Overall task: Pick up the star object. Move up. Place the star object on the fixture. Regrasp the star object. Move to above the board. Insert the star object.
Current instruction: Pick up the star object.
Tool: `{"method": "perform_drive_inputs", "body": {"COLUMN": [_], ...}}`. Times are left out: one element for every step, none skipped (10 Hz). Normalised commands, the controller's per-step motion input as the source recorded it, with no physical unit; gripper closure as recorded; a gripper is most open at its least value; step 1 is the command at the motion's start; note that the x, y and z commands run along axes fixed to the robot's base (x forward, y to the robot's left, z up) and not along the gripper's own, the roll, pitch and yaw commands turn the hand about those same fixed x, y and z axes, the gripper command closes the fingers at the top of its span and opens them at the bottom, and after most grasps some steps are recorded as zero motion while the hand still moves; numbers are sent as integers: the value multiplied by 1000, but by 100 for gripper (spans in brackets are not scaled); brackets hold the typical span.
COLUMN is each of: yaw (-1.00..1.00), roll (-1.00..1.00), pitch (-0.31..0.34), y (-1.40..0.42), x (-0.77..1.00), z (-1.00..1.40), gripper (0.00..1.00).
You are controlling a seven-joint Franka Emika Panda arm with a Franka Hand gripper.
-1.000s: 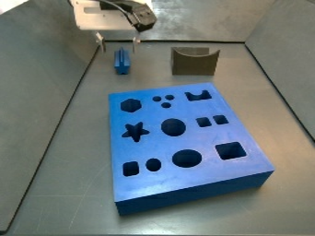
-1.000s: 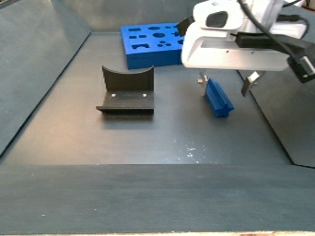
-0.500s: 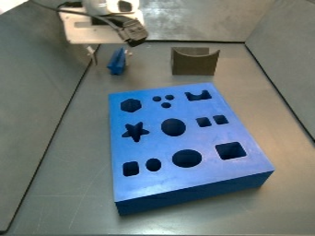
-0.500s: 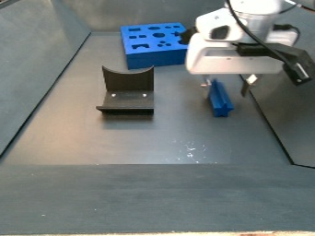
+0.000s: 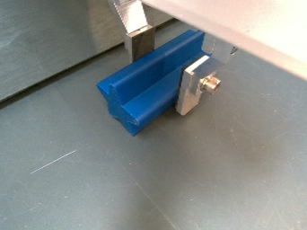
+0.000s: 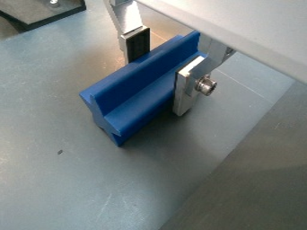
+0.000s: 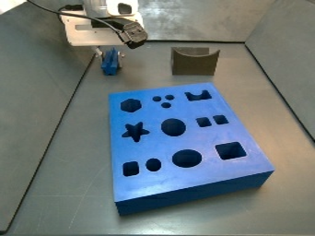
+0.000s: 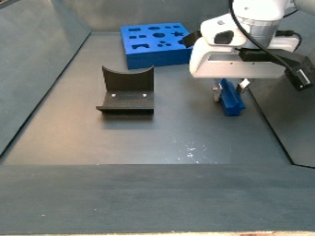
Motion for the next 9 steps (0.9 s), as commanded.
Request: {"method": "perform_drive_inputs", "body": {"yaw": [0, 0, 0, 0, 0, 0, 0, 0, 0], "roll": [0, 0, 0, 0, 0, 0, 0, 0, 0], "pitch": [0, 0, 0, 0, 0, 0, 0, 0, 0], "y": [0, 0, 0, 0, 0, 0, 0, 0, 0], "x": [0, 0, 0, 0, 0, 0, 0, 0, 0], "z": [0, 0, 0, 0, 0, 0, 0, 0, 0], "gripper": [100, 100, 100, 100, 100, 100, 100, 100, 100]}}
